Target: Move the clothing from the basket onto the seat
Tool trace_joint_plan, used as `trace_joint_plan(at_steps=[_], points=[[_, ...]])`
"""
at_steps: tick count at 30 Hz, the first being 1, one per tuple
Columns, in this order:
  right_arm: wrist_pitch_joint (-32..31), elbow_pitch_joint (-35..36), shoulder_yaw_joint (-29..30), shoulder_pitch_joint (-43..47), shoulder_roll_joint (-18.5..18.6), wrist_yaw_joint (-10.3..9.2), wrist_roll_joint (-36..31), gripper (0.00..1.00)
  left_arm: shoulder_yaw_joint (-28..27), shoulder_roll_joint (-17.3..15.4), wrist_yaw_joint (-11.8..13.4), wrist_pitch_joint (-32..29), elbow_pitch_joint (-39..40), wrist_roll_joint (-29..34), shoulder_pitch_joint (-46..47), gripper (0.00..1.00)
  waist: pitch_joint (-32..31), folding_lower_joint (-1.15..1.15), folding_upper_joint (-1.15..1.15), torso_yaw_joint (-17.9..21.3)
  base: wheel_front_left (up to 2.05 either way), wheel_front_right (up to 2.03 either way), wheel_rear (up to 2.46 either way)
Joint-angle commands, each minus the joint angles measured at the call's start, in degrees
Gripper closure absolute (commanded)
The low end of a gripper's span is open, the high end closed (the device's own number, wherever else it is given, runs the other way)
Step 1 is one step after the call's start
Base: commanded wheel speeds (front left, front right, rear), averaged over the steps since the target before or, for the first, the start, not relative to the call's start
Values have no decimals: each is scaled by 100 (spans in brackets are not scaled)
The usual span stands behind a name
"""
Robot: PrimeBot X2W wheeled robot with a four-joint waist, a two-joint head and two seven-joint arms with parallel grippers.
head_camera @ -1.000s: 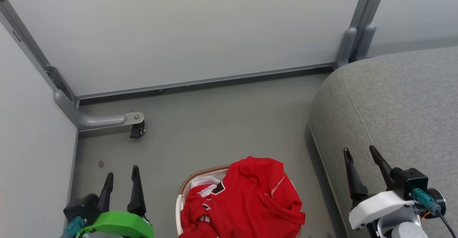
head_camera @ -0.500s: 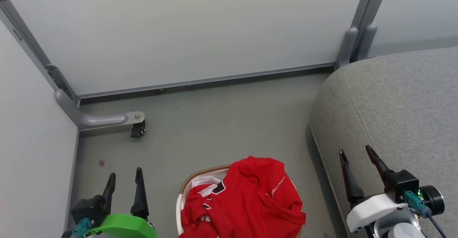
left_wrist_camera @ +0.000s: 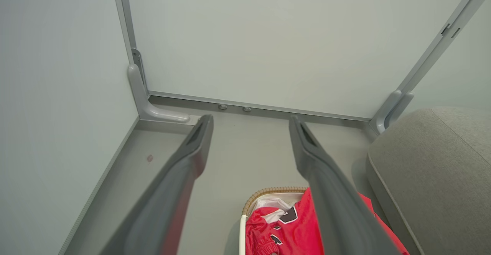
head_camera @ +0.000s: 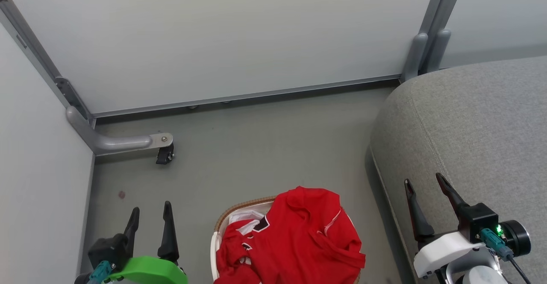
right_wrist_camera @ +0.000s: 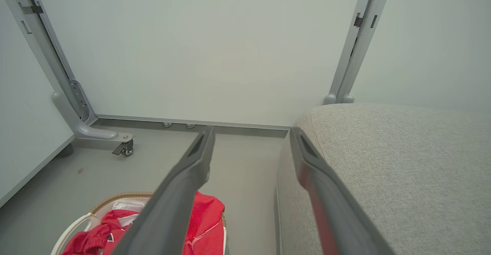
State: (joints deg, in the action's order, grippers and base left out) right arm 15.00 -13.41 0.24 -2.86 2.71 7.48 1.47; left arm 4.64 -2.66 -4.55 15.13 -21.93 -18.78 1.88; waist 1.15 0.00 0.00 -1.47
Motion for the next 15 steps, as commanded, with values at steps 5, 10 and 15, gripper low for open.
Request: trace_joint_plan(at_steps=[5,10,15], points=[[27,14,-1,51,32,2,36,0,20,-40,22,4,10,-31,-29,0,4,0,0,-1,0,0,0],[27,72,20,20,32,2,58,0,2,-39,1,4,2,-26,0,0,53,0,0,10,0,0,0],[27,176,29,-130,32,2,56,0,88,-38,-27,4,-26,32,195,0,320,0,0,44,0,0,0]])
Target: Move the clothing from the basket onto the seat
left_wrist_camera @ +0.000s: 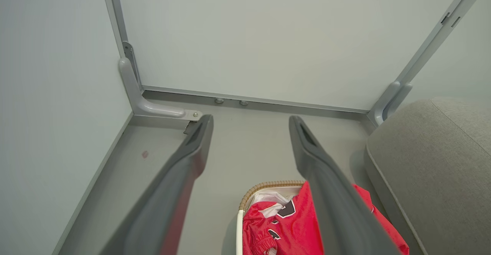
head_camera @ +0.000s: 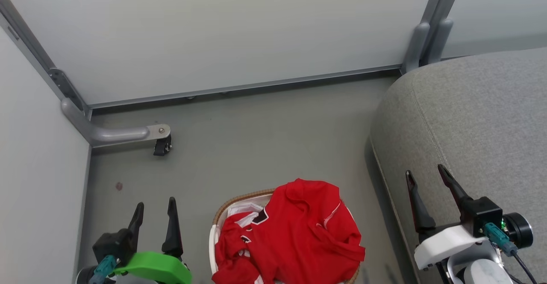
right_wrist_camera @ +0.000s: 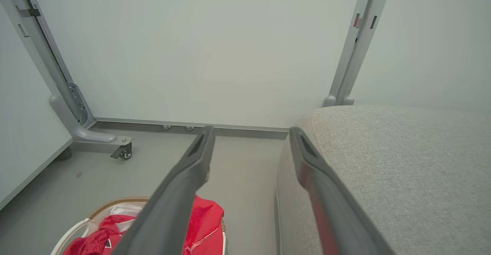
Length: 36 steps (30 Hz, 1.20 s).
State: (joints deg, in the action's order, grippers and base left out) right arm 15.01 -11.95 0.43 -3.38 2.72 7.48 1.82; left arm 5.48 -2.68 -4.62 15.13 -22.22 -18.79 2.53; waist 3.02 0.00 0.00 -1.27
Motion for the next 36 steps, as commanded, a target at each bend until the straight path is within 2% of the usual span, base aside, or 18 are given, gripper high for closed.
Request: trace_joint_plan(at_steps=[1,7,19,24,30,36], points=[[26,46,7,-108,31,2,20,0,38,-38,-27,4,-19,49,172,0,206,0,0,36,0,0,0],[20,145,14,-428,31,2,4,0,383,-36,-53,2,-553,88,655,0,927,0,0,139,0,0,0],[20,308,-64,-1332,26,2,74,0,1874,-38,-189,1,-2504,255,2192,0,2630,0,0,530,0,0,0],[20,385,-221,-1664,25,1,163,0,2454,-40,-209,-129,-3151,49,2774,0,3200,0,0,731,0,0,0],[20,454,-380,-1984,24,1,284,0,2946,-42,-68,-453,-3632,-233,3244,0,3712,0,0,918,0,0,0],[20,493,-468,-2201,24,1,388,0,3211,-43,89,-755,-3940,-509,3529,0,4081,0,0,1073,0,0,0]])
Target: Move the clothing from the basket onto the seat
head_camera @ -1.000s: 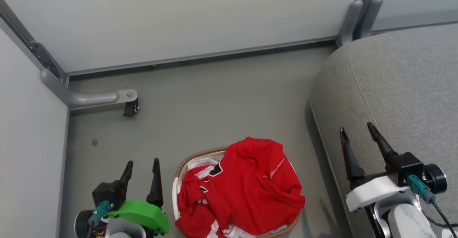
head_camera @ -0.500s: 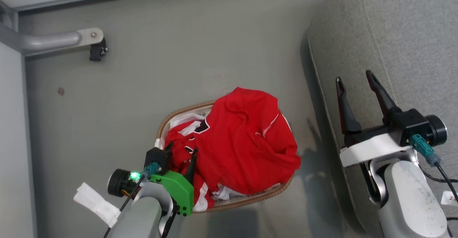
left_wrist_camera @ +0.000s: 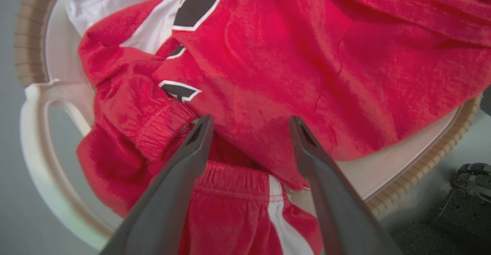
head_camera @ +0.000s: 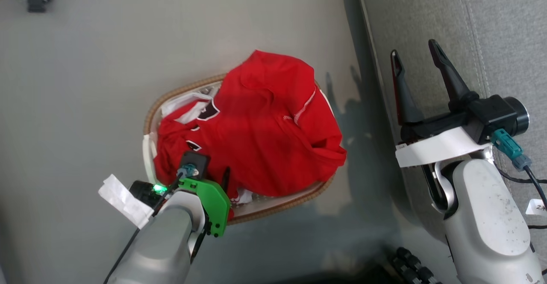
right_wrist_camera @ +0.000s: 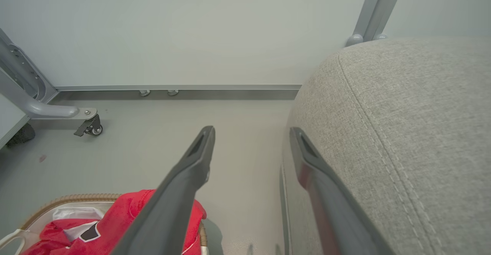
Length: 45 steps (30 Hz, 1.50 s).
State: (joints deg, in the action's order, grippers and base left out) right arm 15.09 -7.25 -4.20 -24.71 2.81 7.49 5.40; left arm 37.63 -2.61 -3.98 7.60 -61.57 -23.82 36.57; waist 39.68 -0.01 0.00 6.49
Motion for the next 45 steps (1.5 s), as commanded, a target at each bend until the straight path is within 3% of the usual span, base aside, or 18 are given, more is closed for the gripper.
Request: trace_joint_plan(at_steps=[1,6,35,36,38,39,40,41,42,45], points=[[12,31,-14,-105,15,0,42,0,24,-49,81,-71,-65,-61,177,0,483,1,0,321,0,0,0],[12,55,-53,-205,15,0,98,0,125,-47,301,-223,-264,-279,391,0,686,1,0,394,0,0,0],[12,162,-460,-344,17,0,343,0,543,-48,653,-178,-682,-1137,1057,0,1020,1,0,735,0,0,0],[12,165,-467,-353,16,0,352,0,555,-48,679,-203,-727,-1148,1078,4,1035,1,0,749,0,0,0],[12,172,-471,-367,16,0,369,0,574,-47,714,-254,-837,-1183,1124,52,1061,1,0,773,0,0,0],[12,171,-466,-373,16,0,369,0,581,-48,729,-272,-868,-1189,1143,59,1071,1,0,781,0,0,0],[12,165,-461,-381,16,0,374,0,591,-47,742,-279,-897,-1201,1163,74,1078,1,0,787,0,0,0],[12,159,-455,-382,16,0,376,0,598,-46,743,-279,-916,-1213,1172,78,1081,1,0,790,0,0,0],[12,152,-450,-384,16,0,377,0,606,-46,737,-277,-935,-1228,1176,100,1081,1,0,791,0,0,0],[12,111,-433,-375,16,0,379,0,644,-47,689,-242,-975,-1271,1157,100,1052,1,0,790,0,0,0]])
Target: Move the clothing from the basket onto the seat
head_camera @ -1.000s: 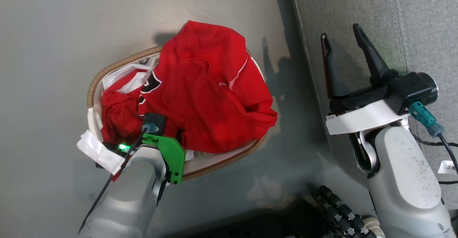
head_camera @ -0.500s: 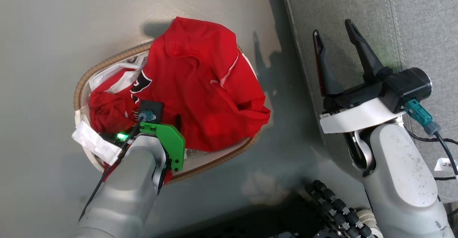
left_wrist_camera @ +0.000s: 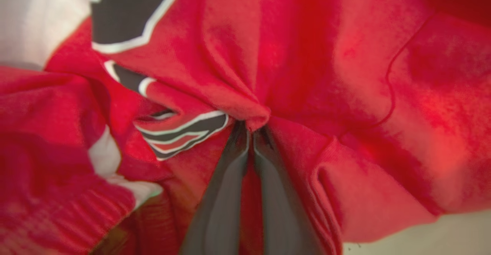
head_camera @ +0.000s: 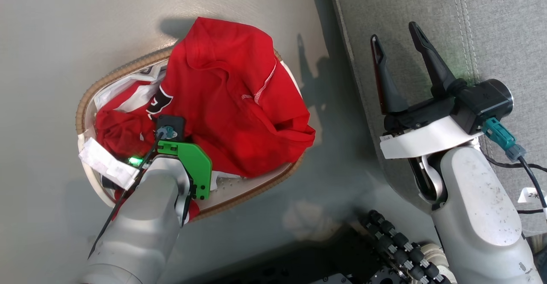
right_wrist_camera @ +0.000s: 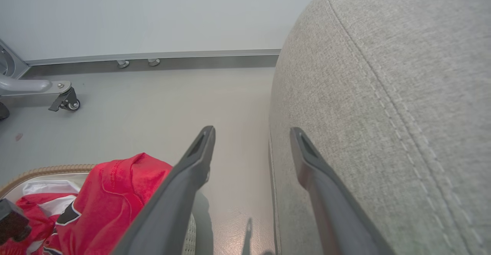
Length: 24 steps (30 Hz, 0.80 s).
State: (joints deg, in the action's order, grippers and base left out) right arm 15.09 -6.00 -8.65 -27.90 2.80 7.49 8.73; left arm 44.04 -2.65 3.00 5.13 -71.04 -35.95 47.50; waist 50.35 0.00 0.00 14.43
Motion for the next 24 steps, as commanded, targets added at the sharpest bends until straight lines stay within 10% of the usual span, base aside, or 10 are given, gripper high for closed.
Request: trace_joint_plan(at_steps=[1,24], points=[[12,-32,24,-44,18,0,43,0,15,-42,-34,39,-14,-74,44,100,-41,0,0,-10,0,0,0],[12,-395,369,804,20,0,-382,0,408,-122,-450,1023,1014,144,-433,100,-2312,0,0,-675,0,0,0]])
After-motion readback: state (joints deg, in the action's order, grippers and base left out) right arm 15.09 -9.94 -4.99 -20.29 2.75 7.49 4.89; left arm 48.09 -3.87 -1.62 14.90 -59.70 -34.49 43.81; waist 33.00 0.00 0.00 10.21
